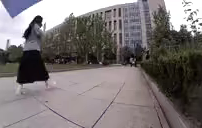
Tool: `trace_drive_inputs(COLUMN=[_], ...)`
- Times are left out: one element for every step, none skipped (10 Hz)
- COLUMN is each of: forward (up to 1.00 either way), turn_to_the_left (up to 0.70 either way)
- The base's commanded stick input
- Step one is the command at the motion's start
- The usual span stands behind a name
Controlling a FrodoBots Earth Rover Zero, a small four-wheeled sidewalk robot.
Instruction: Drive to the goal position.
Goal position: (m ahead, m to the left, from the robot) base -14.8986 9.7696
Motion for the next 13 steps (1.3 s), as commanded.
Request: trace_drive_inputs(forward=[0.00,0.00,0.00,0.00,0.00,0.00,0.00,0.00,0.00,0.00,0.00,0.00,0.00], turn_to_the_left=[0.55,0.60,0.63,0.70,0.70,0.70,0.70,0.70,0.70,0.70,0.70,0.70,0.70])
